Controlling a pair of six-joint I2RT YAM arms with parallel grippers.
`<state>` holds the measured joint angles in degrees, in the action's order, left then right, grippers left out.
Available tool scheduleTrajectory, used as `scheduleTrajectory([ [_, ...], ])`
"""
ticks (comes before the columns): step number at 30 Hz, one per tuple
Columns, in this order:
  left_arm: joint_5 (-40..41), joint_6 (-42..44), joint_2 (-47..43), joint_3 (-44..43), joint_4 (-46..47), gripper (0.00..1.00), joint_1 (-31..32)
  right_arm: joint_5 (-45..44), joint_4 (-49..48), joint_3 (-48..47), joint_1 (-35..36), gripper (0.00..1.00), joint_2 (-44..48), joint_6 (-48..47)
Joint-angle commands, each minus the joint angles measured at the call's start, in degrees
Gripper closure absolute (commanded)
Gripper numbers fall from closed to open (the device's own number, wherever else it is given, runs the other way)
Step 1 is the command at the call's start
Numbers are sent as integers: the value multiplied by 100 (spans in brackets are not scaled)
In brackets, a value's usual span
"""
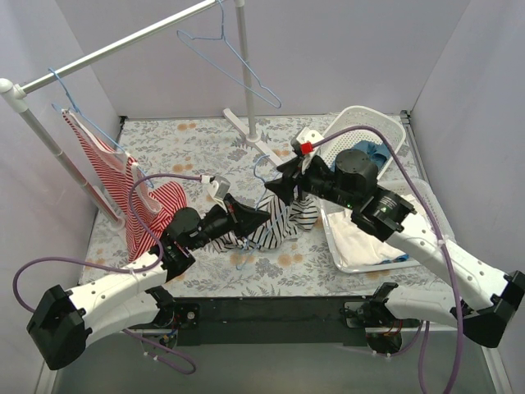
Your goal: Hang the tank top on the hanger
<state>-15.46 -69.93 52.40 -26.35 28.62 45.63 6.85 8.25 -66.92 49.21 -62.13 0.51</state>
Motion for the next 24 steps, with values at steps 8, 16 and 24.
scheduleTrajectory([
  [8, 202, -56, 174, -450, -93, 100, 245, -24, -764, -138, 159, 48, -528, -174],
  [16, 386, -337, 191, -512, -137, 100, 386, -650, -772, 64, 229, 87, -441, -315],
  [24, 878, -776, 174, -793, -691, 71, 412, -1317, -737, 346, 413, 99, -274, -868],
])
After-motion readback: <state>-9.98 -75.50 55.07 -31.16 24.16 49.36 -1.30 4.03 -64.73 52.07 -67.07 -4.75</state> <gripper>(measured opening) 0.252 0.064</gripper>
